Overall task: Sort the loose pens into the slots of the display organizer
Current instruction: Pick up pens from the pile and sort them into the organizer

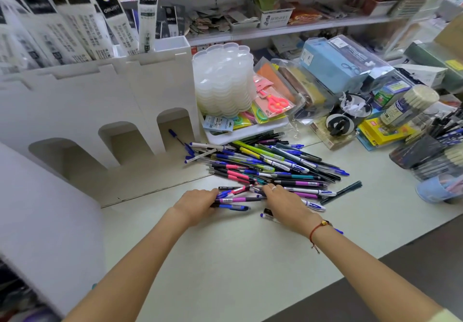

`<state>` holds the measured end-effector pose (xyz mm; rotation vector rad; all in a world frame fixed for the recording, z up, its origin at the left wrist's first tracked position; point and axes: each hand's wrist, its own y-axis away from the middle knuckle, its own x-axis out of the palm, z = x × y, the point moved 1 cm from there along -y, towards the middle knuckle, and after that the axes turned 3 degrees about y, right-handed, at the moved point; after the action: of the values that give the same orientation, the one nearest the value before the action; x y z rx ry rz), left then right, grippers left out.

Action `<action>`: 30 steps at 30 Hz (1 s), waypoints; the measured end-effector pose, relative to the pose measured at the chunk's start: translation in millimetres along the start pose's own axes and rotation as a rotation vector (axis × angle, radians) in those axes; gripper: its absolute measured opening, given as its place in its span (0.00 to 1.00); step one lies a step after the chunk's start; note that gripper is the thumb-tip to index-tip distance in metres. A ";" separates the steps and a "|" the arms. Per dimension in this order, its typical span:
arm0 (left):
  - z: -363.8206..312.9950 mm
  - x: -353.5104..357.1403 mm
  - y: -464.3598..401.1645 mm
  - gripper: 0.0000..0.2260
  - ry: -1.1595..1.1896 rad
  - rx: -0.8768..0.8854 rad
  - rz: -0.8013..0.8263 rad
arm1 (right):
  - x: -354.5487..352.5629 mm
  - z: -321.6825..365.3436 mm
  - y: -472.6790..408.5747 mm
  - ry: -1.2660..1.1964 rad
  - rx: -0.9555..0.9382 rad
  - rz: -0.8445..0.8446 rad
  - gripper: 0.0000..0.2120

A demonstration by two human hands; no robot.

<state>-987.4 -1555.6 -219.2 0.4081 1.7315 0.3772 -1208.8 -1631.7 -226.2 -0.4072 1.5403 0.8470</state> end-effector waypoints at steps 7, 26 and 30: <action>7.4 -7.8 42.7 0.08 1.550 -0.292 0.127 | -21.7 6.4 -5.6 -0.572 0.227 -0.119 0.06; -23.0 -46.3 142.6 0.05 2.023 -0.096 0.368 | -116.3 127.5 -11.8 -1.738 0.175 0.182 0.20; -19.9 -53.4 163.6 0.07 2.146 -0.116 0.340 | -120.4 149.6 1.9 -1.611 0.139 0.241 0.21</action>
<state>-986.5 -1436.5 -93.3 0.0614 3.6366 1.4967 -1085.0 -1550.2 -104.0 0.5297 0.1140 0.8436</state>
